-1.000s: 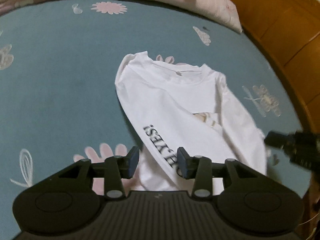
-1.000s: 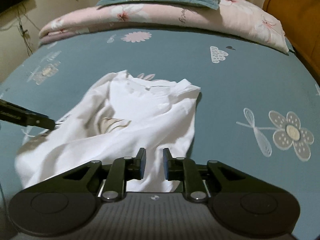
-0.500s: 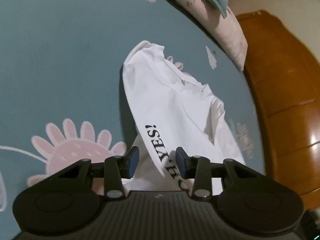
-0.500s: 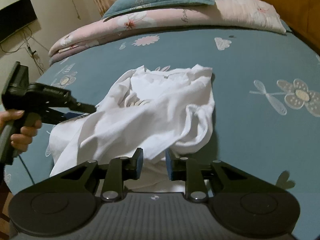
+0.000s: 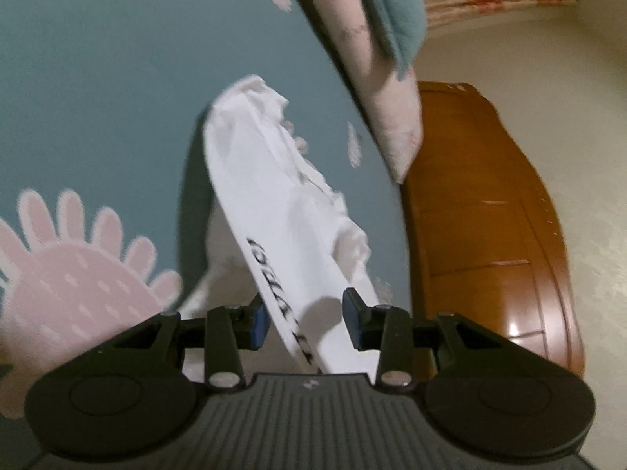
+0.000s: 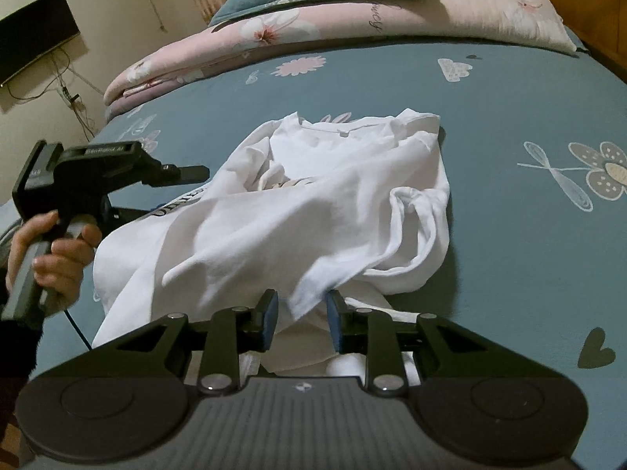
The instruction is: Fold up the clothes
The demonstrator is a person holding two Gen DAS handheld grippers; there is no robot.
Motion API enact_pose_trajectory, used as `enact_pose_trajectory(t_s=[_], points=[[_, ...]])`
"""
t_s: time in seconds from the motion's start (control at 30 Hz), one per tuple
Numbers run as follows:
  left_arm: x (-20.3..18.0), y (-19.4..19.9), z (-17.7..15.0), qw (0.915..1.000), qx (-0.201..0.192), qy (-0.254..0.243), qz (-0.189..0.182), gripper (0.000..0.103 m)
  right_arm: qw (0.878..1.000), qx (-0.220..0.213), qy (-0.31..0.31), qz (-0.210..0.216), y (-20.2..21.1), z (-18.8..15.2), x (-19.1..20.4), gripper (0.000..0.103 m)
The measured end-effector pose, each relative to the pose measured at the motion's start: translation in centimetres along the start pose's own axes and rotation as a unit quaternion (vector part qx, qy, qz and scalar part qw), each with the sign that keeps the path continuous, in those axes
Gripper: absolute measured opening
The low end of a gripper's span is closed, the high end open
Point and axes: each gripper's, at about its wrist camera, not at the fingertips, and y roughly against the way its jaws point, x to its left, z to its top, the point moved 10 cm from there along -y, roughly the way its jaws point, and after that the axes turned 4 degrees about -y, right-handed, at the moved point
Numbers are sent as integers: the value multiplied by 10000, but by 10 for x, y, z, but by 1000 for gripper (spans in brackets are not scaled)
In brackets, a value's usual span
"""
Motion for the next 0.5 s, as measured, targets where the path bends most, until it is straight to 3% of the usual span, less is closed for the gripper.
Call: enact_pose_trajectory(t_s=[0.07, 0.23, 0.37, 0.47, 0.5], points=[[-3, -2, -5, 9998, 72, -49, -159, 36, 10000, -1, -8, -1, 0, 0, 1, 31], [-15, -2, -7, 9990, 131, -408, -160, 36, 10000, -4, 15, -13, 2, 0, 1, 31], [-13, 4, -4, 9993, 106, -317, -161, 36, 10000, -6, 27, 10, 3, 0, 2, 31], [-16, 8, -6, 9980, 58, -621, 62, 9, 10000, -6, 24, 28, 4, 0, 2, 31], [-16, 10, -7, 9973, 41, -721, 136, 5, 10000, -7, 28, 30, 4, 0, 2, 31]])
